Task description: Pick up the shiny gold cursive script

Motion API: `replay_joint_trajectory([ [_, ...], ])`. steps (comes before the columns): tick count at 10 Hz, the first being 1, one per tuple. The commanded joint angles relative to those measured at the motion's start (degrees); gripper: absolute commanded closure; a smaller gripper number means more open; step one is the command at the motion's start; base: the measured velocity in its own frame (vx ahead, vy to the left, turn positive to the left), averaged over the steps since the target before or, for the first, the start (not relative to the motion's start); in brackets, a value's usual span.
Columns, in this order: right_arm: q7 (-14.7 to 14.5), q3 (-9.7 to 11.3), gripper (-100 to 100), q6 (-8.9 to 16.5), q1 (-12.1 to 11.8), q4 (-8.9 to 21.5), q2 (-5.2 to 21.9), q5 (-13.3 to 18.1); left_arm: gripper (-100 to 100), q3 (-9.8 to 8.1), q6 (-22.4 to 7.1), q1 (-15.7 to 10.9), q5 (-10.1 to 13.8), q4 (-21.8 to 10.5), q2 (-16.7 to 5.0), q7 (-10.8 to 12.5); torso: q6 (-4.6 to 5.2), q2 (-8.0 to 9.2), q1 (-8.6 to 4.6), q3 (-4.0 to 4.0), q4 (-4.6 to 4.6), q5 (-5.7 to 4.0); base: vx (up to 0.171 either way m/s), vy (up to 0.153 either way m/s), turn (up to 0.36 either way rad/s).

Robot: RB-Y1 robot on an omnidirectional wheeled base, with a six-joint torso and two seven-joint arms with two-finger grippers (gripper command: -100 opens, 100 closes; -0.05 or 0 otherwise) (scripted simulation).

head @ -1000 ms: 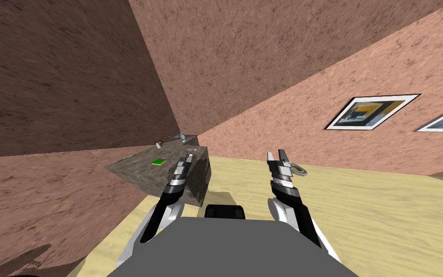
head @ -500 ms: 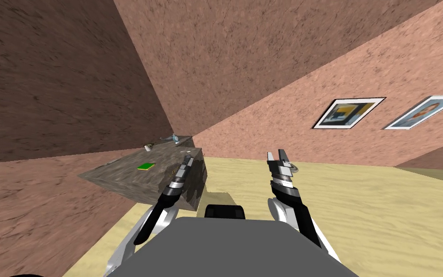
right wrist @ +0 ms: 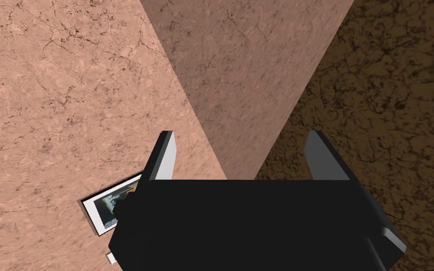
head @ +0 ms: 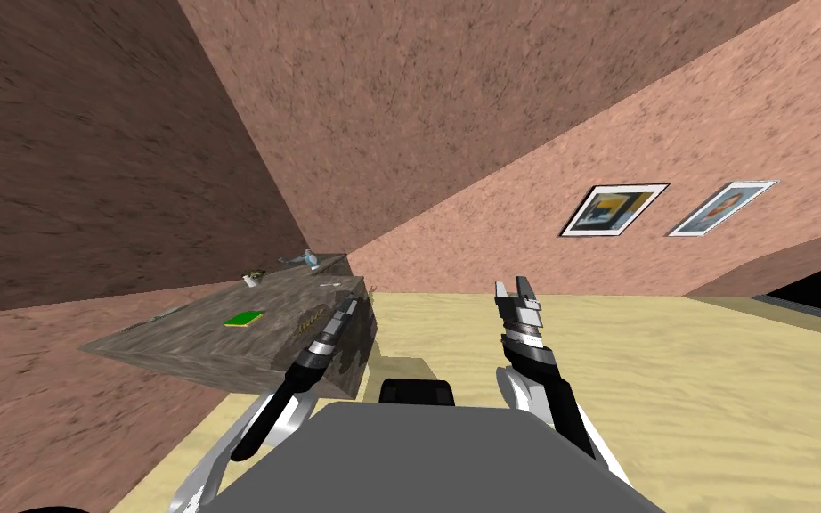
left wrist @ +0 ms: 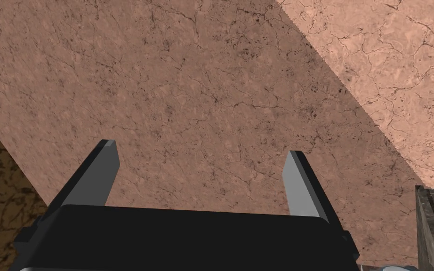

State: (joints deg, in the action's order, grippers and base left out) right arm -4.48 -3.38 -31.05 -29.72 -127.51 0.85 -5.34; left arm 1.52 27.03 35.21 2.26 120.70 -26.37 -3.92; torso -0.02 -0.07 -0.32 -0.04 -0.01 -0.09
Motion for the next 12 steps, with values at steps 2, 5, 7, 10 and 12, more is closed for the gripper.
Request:
replay_joint_trajectory([
  [2,0.0,0.01,0,0.0,0.0,0.0,0.0,0.0,-100,-0.28,-0.72,0.55,0.46,-1.7,-3.88,0.48,0.02,-0.05,-0.03,-0.03,-0.01,0.0,0.046,-0.091,-0.111],
  [5,0.0,0.0,0,0.0,0.0,0.0,0.0,0.0,-100,-0.51,-1.41,2.21,1.17,-4.86,-8.94,1.23,0.0,0.02,0.03,0.01,0.0,0.01,0.033,-0.085,-0.124],
  [7,0.0,0.0,0,0.0,0.0,0.0,0.0,0.0,-100,-0.58,-1.82,3.12,1.52,-6.47,-12.05,1.59,-0.01,0.0,0.1,0.0,0.0,0.02,0.038,-0.063,-0.11],
  [10,0.0,0.0,0,0.0,0.0,0.0,0.0,0.0,-100,-0.61,-2.28,4.07,1.87,-8.09,-16.16,1.96,0.01,0.0,0.07,0.0,0.0,0.02,0.036,-0.061,-0.092],
  [12,0.0,0.0,0,0.0,0.01,0.0,0.0,0.0,-100,-0.61,-2.78,5.06,2.21,-9.75,-19.28,2.31,0.01,0.03,0.1,0.02,0.0,0.03,0.029,-0.057,-0.123],
])
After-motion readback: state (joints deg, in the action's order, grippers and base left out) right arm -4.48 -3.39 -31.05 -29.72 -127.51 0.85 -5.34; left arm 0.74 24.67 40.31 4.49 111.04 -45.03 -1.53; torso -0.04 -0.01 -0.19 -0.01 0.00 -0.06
